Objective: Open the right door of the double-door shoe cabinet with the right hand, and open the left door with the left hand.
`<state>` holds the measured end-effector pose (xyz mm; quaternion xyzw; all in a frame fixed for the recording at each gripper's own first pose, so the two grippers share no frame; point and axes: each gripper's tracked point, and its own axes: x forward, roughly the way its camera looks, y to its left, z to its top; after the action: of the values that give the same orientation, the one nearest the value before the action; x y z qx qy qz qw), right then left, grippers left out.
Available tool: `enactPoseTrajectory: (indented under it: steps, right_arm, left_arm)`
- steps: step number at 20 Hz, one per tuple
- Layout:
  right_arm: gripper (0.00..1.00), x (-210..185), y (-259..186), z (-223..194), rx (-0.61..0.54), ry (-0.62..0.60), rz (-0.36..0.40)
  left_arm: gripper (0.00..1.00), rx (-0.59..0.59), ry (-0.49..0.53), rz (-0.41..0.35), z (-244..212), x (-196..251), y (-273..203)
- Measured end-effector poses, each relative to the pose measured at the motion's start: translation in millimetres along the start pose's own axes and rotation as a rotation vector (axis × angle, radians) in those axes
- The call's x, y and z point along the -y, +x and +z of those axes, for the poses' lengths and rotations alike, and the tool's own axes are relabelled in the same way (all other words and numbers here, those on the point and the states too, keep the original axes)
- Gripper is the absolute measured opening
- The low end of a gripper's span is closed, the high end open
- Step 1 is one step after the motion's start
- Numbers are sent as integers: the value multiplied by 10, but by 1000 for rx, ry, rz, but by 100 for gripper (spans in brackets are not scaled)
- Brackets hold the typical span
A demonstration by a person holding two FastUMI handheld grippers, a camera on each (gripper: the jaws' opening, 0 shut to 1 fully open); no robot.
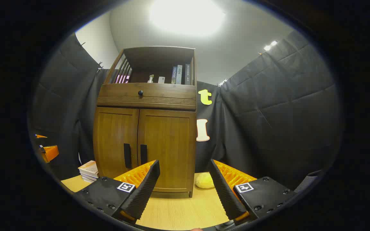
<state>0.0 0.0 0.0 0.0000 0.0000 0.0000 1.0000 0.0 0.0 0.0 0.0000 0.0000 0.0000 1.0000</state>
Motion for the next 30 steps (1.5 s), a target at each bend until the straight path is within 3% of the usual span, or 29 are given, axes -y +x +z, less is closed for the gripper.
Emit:
enactPoseTrajectory:
  steps: [7,13,24,30]
  right_arm:
    - [97,8,18,-16,-5,4,-1]
    - [97,-102,130,7,15,18,42]
    - [97,-571,834,-113,-15,76,148]
    - [97,-812,1301,-210,-31,84,194]
  left_arm:
    - [96,5,9,3,9,18,-3]
    - [96,5,22,14,-13,10,-5]
    - [96,-1,24,59,-74,-57,62]
    - [95,-2,23,119,-91,-136,122]
